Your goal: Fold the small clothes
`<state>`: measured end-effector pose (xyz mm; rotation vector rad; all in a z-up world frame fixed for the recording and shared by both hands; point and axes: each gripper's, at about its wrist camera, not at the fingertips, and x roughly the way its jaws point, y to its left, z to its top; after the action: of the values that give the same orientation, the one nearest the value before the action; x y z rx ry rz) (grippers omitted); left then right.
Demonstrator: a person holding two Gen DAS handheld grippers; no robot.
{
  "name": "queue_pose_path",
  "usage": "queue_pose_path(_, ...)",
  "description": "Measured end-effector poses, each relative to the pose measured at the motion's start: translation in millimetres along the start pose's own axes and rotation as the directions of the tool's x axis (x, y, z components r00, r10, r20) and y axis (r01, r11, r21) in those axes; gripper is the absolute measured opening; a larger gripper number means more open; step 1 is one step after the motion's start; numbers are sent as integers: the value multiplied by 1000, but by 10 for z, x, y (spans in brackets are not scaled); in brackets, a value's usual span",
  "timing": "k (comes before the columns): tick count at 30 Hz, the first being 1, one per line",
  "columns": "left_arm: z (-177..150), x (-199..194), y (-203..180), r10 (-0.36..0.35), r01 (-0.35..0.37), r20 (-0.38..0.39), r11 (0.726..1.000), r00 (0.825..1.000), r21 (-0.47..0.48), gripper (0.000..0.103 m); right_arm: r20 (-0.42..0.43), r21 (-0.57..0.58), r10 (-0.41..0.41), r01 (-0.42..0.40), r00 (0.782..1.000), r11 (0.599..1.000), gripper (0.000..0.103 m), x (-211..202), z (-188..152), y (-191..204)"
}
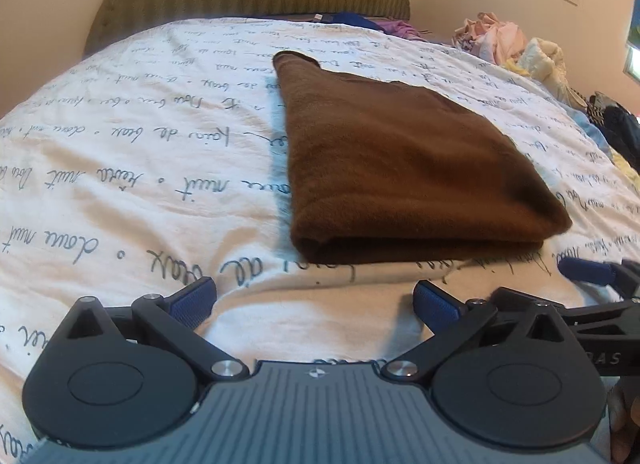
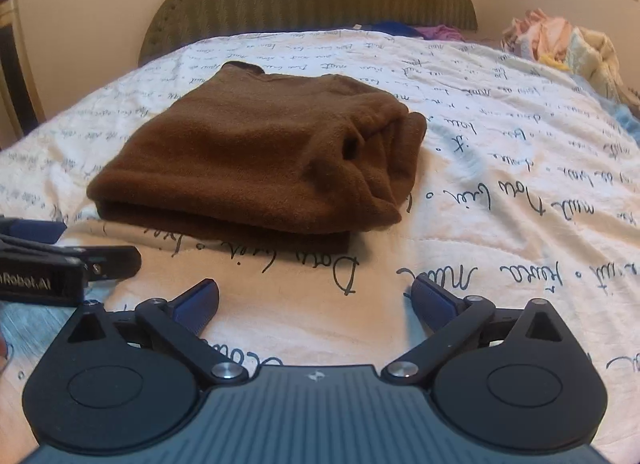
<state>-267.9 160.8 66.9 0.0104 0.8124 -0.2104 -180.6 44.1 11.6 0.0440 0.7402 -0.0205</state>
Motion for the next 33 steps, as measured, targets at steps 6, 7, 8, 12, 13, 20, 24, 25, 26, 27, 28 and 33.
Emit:
queue_pose_path(6, -143, -27, -102, 51, -53, 35, 998, 998, 33, 103, 23, 6, 8, -8, 1000, 1000, 103, -17, -29, -28)
queue_pose_path(7, -146, -35, -93, 50, -52, 38, 998, 998, 35, 103, 25, 8, 6, -7, 1000, 1000, 103, -19, -30, -26)
queue_pose_path(8, -151, -45, -96, 54, -56, 39, 998, 998, 41, 103, 25, 12, 3, -3, 1000, 1000, 103, -15, -27, -21)
queue_pose_path(12, -157, -59, -69, 58, -59, 38, 998, 998, 32, 103, 21, 11, -9, 9, 1000, 1000, 103, -7, -19, 1)
queue_pose_path(13, -160, -60, -67, 56, -58, 36, 998, 998, 35, 103, 22, 20, -4, 4, 1000, 1000, 103, -4, -18, -10)
queue_pose_path(20, -157, -46, -71, 58, -59, 35, 997, 998, 45, 103, 5, 41, -11, 10, 1000, 999, 103, 26, 21, -10)
queue_pose_path(24, -160, -44, -72, 58, -59, 36, 997, 998, 48, 103, 2, 41, -40, 40, 999, 998, 103, 51, 32, 47)
queue_pose_path(25, -161, -45, -69, 55, -56, 36, 997, 998, 45, 103, 4, 41, -43, 43, 999, 998, 103, 54, 29, 49)
queue_pose_path(26, -162, -45, -66, 53, -55, 38, 998, 998, 43, 103, 5, 42, -45, 45, 999, 998, 103, 57, 31, 53)
queue_pose_path(27, -163, -45, -67, 53, -54, 39, 998, 998, 43, 103, 5, 41, -46, 46, 999, 998, 103, 64, 35, 50)
queue_pose_path(28, -165, -44, -70, 53, -55, 40, 998, 998, 43, 103, 6, 42, -46, 46, 999, 998, 103, 68, 36, 48)
queue_pose_path(33, -164, -33, -71, 50, -52, 41, 998, 998, 44, 103, 11, 42, -44, 43, 999, 998, 103, 62, 29, 38)
